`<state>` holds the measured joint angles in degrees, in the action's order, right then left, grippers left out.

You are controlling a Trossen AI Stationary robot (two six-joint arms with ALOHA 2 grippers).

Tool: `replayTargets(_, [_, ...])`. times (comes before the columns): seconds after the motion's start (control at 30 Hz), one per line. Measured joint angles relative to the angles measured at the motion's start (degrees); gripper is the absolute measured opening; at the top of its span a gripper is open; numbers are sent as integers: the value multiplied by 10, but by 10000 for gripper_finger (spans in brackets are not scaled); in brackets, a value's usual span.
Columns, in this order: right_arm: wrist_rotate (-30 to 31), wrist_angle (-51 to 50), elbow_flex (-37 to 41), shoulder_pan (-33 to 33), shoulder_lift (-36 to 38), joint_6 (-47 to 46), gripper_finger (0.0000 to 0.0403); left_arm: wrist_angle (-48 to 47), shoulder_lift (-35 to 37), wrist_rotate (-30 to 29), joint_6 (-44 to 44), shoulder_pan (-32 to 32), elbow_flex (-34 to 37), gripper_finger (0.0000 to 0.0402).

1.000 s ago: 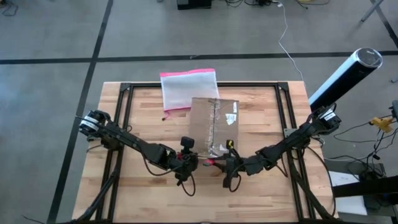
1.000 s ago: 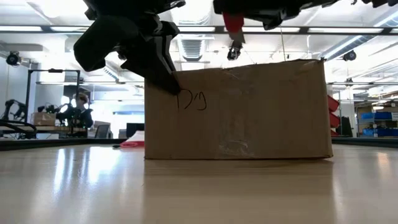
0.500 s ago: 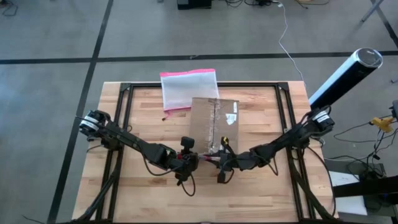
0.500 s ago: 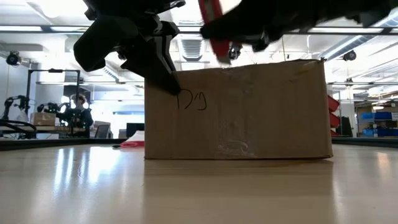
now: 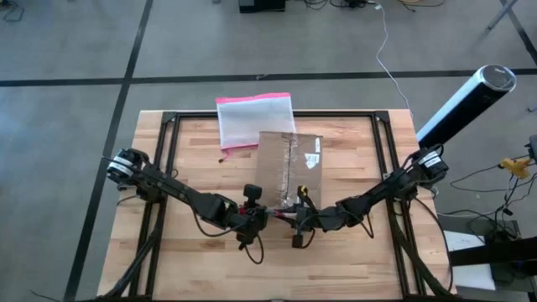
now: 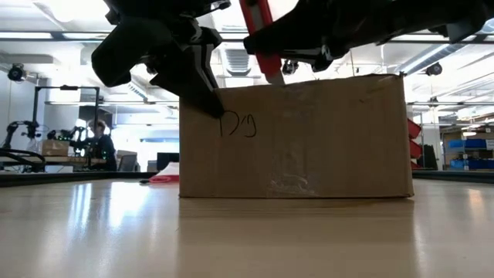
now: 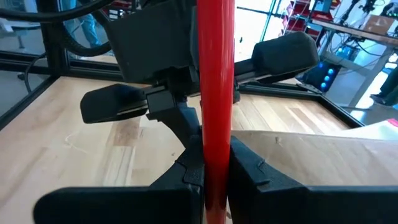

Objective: Unpack boxes
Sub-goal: Open the cardboard box using the box cutter

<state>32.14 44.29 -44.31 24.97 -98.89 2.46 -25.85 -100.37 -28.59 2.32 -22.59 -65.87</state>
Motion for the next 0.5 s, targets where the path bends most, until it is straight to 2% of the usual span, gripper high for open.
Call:
replayTargets(0.23, [60, -22, -1, 30, 2, 3, 17, 3, -1, 0, -5, 0, 0, 0])
replayTargets(0.5, [71, -76, -2, 42, 12, 6, 17, 0, -1, 0, -5, 0, -1, 0])
